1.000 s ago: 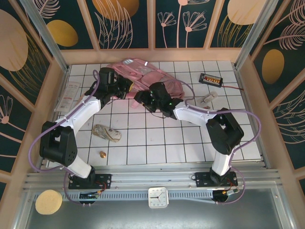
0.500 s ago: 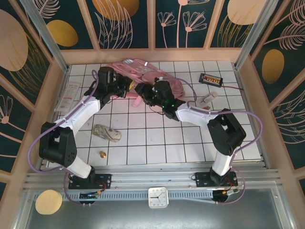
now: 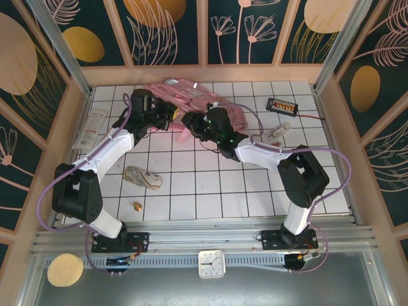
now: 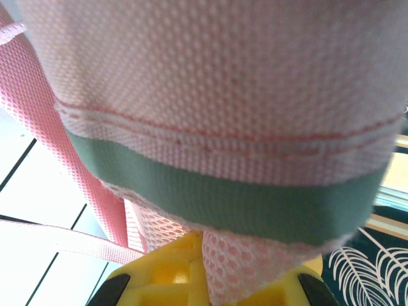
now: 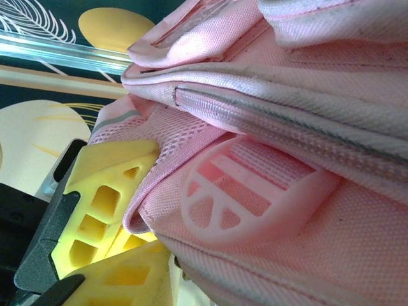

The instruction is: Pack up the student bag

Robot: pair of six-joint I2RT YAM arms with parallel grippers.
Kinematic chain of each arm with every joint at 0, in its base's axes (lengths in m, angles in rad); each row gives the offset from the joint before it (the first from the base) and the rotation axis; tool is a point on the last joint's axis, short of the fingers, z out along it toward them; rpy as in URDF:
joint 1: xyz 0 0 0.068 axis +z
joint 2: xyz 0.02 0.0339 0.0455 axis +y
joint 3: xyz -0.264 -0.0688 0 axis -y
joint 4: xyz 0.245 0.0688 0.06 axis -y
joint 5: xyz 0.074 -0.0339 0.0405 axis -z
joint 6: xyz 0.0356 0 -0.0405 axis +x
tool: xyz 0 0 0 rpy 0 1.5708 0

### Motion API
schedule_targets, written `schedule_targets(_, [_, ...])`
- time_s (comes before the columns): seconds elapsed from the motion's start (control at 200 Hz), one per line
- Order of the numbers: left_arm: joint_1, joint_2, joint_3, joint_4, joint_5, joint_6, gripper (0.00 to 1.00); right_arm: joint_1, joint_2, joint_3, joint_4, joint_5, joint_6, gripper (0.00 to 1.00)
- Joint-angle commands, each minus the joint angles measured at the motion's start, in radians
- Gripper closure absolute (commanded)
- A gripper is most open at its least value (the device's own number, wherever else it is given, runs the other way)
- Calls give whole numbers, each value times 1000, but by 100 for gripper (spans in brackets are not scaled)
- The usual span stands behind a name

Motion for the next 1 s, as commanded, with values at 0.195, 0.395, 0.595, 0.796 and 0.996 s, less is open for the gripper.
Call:
schedule_targets(0.195, [-9,-55,70,84,74,-21,100,-17,-3,87,-173,5,-76,59])
schedule_targets(0.395, [-10,-64,63,84,69,-25,100,-15,23,147,-263,18,-105,65])
schedule_targets(0.595, [-12,-70,61,81,66,-25,100,-12,40,201,-352,48,-149,82])
schedule_targets(0.796, [-12,-71,56,82,66,-22,100,-7,36,243,-441,80,-184,100])
schedule_targets(0.996, [-12,-67,63,85,66,-13,100,-7,2,255,-561,84,-209,100])
